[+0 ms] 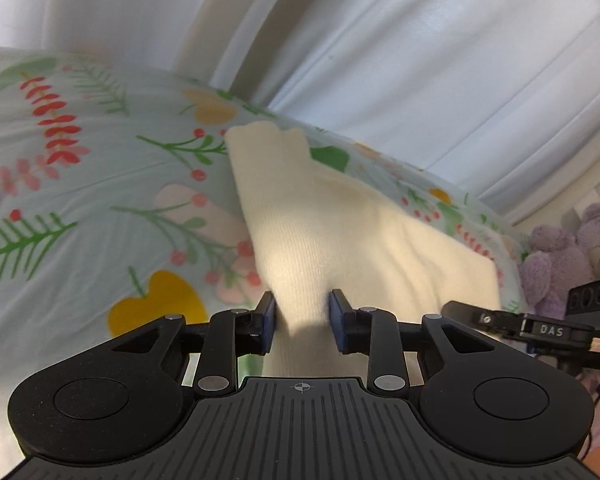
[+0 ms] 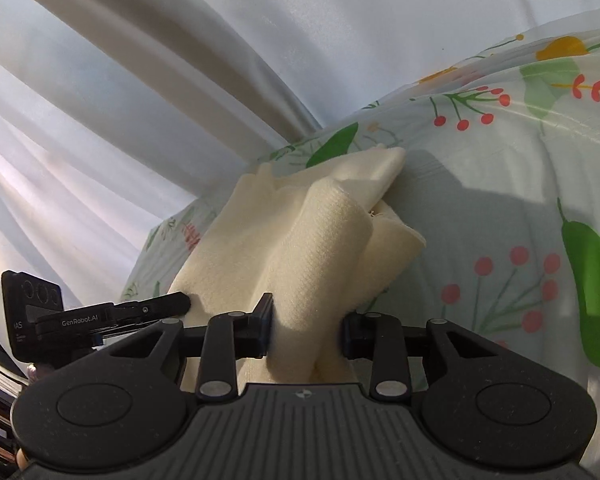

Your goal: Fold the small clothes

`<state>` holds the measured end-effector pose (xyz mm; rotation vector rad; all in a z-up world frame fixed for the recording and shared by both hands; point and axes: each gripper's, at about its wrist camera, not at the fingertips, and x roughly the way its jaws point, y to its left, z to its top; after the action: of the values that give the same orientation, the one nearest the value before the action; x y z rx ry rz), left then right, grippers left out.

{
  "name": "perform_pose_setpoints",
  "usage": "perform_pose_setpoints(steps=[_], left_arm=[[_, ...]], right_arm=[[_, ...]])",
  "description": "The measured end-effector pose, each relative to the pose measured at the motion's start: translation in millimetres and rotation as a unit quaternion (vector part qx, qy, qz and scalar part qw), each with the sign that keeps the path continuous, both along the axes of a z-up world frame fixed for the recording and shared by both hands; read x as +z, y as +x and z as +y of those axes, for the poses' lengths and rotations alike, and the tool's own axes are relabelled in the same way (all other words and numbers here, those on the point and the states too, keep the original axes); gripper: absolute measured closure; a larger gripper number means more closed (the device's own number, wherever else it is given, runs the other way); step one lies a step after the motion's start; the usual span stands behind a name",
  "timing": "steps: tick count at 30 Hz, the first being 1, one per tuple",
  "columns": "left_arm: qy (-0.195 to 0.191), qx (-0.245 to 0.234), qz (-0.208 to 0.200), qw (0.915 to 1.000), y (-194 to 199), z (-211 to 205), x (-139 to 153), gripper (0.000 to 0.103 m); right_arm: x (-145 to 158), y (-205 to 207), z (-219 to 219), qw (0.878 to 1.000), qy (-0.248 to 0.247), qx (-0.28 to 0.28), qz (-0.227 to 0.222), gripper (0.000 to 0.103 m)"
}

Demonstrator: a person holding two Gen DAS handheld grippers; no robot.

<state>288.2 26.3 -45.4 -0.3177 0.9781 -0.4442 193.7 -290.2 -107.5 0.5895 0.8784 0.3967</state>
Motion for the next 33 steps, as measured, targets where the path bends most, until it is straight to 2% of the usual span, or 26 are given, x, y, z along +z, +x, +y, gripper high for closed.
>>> perform_pose_setpoints(steps=[2,4,5,6,7,9,10,13,15,17,18,20,23,24,26,28,33], left_arm=[[-0.003,0.031,-0.019,0.9993,-7,14,6,0.072],[0.012,0.077,-0.055,0.9955,-10,24,19,0.068],[0.019,0.092,-0.074,0.9928,-11,25,24,0.064],[0.031,0.106,-0.092,0.9896,-9,22,30,0.053],[0.036,0.116,-0.100,0.9876,-7,19,33,0.046],[0.034,0.122,-0.095,0.9874,4,9,35,0.046],[0.027,0.125,-0.089,0.9878,9,4,35,0.043],[0.013,0.136,-0.073,0.9880,30,-20,27,0.041],[0.040,0.126,-0.074,0.9885,48,-42,17,0.041],[0.071,0.120,-0.086,0.9865,60,-60,5,0.041],[0.086,0.122,-0.088,0.9848,65,-68,-1,0.043],[0.098,0.121,-0.097,0.9829,71,-76,-9,0.041],[0.104,0.098,-0.083,0.9863,79,-83,-18,0.034],[0.102,0.092,-0.080,0.9872,81,-84,-20,0.031],[0.107,0.094,-0.088,0.9858,80,-85,-23,0.030],[0.112,0.090,-0.095,0.9850,79,-88,-24,0.028],[0.108,0.097,-0.097,0.9847,76,-86,-23,0.026]], right_arm=[[10,-12,1,0.997,-0.065,-0.034,-0.017,0.060],[27,-27,2,0.985,-0.138,-0.085,-0.053,0.059],[37,-31,5,0.977,-0.167,-0.107,-0.077,0.058],[50,-36,11,0.970,-0.185,-0.120,-0.101,0.057],[57,-33,18,0.969,-0.188,-0.114,-0.114,0.058],[60,-11,40,0.975,-0.181,-0.066,-0.111,0.064],[58,8,57,0.978,-0.181,-0.030,-0.100,0.072],[40,38,98,0.975,-0.204,0.022,-0.082,0.084],[27,54,114,0.968,-0.237,0.024,-0.078,0.085],[17,65,120,0.960,-0.268,0.014,-0.076,0.091],[12,70,117,0.960,-0.271,0.000,-0.069,0.092],[4,73,106,0.963,-0.257,-0.027,-0.081,0.103],[-3,69,86,0.968,-0.221,-0.075,-0.092,0.103],[-5,68,81,0.967,-0.220,-0.093,-0.092,0.103],[-8,65,69,0.970,-0.193,-0.118,-0.089,0.103],[-9,64,63,0.973,-0.174,-0.127,-0.086,0.103],[-9,62,65,0.973,-0.174,-0.128,-0.086,0.103]])
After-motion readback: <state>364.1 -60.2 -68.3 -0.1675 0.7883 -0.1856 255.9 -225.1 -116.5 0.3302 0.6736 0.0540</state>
